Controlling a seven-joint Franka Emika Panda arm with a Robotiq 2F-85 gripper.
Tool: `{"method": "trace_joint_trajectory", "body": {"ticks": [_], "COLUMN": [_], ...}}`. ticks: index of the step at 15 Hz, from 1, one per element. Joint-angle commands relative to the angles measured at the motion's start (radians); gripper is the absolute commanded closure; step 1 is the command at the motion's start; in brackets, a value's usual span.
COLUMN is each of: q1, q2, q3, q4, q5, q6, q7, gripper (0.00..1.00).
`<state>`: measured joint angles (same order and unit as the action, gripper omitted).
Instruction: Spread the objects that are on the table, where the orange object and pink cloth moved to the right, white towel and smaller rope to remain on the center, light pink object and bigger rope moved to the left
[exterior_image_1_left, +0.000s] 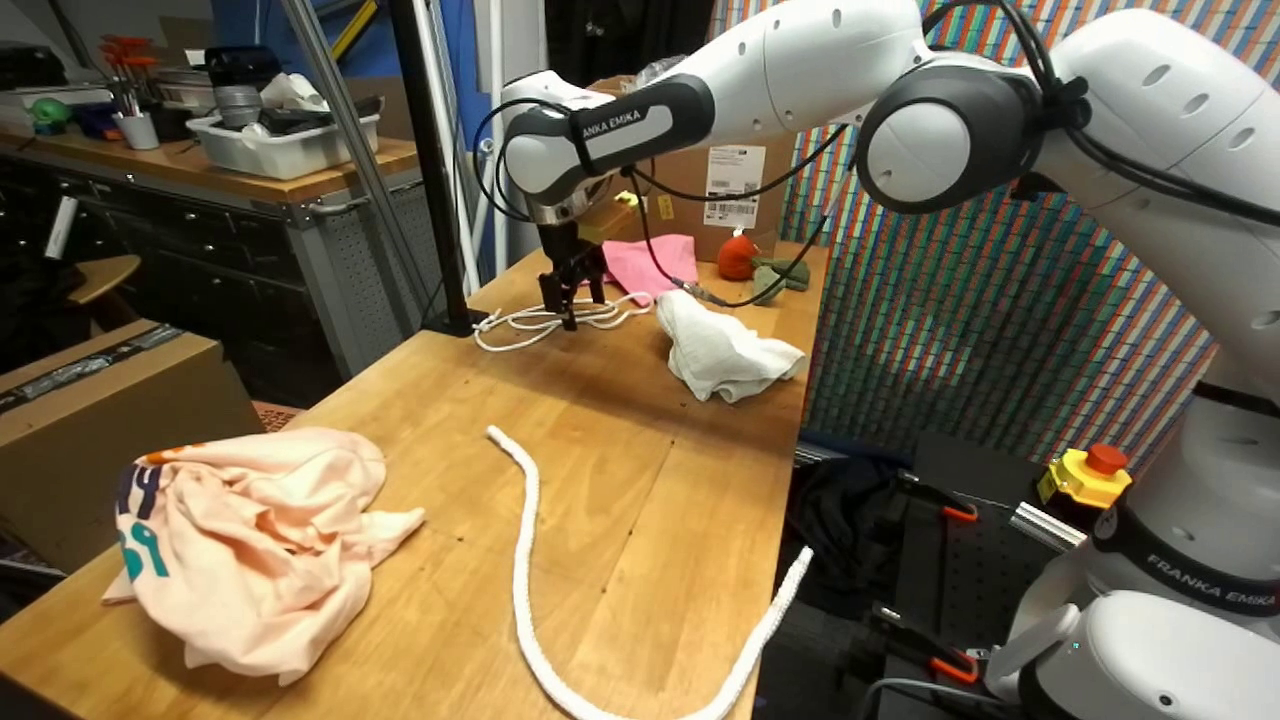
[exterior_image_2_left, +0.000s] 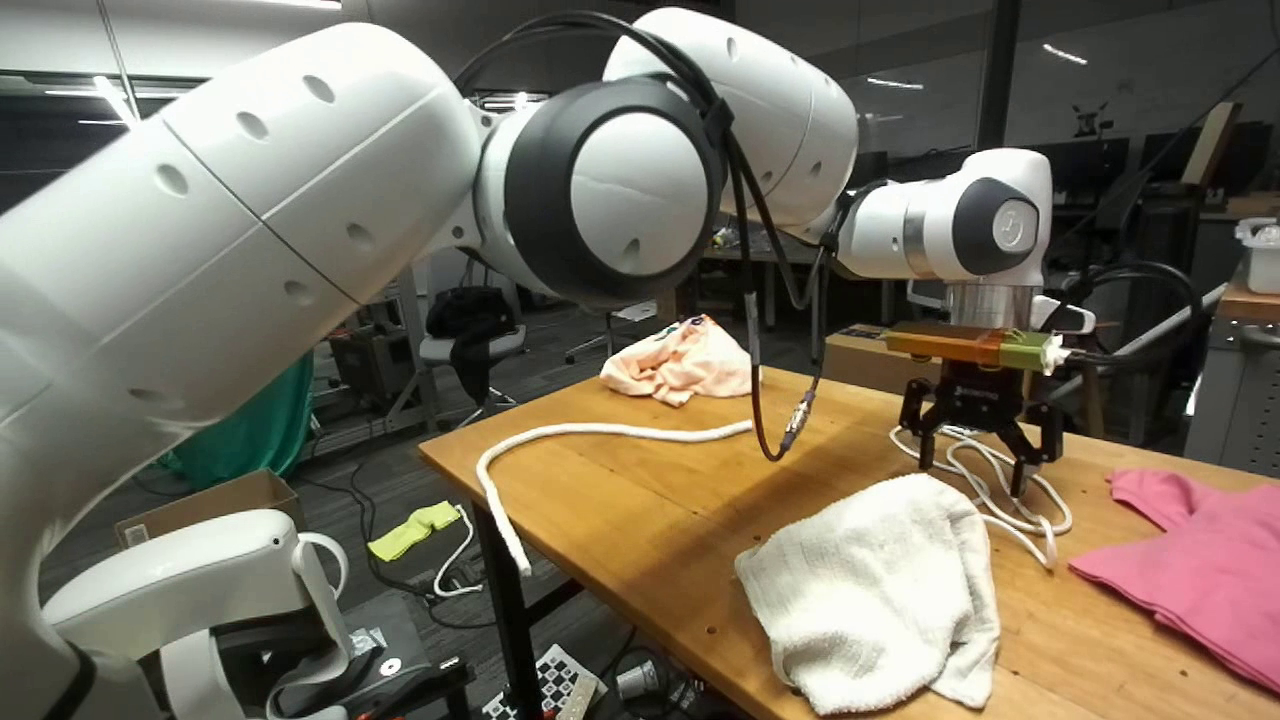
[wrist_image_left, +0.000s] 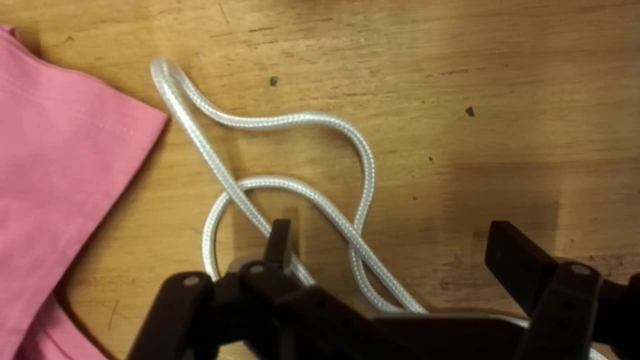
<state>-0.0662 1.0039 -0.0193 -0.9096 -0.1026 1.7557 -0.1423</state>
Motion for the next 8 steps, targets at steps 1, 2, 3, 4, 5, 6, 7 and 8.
{"method": "trace_joint_trajectory", "body": {"ticks": [1,2,3,4,5,6,7,8], "q1": [-0.018,-0.023,-0.027,-0.03,-0.032,-0.035,-0.037,-0.04], "q2": [0.067,0.077,0.085,0.092,0.1,0.105,0.11,0.112], "q3": [-0.005,-0.004,-0.005,-0.005,-0.006,-0.005,-0.005,0.001], "q4": [0.118,0.13,0.141,0.151,0.16,0.166,0.174,0.173], "q5": [0.009,0.01,0.01,0.01,0.009,0.01,0.011,0.003], "q6": [-0.053,-0.058,-0.065,-0.069,-0.072,-0.074,-0.076,-0.069], "q7": [-0.031,-0.033,-0.034,-0.036,-0.036,-0.037,-0.035,-0.028], "gripper": [0.0,0.0,0.0,0.0,0.0,0.0,0.0,0.0]}}
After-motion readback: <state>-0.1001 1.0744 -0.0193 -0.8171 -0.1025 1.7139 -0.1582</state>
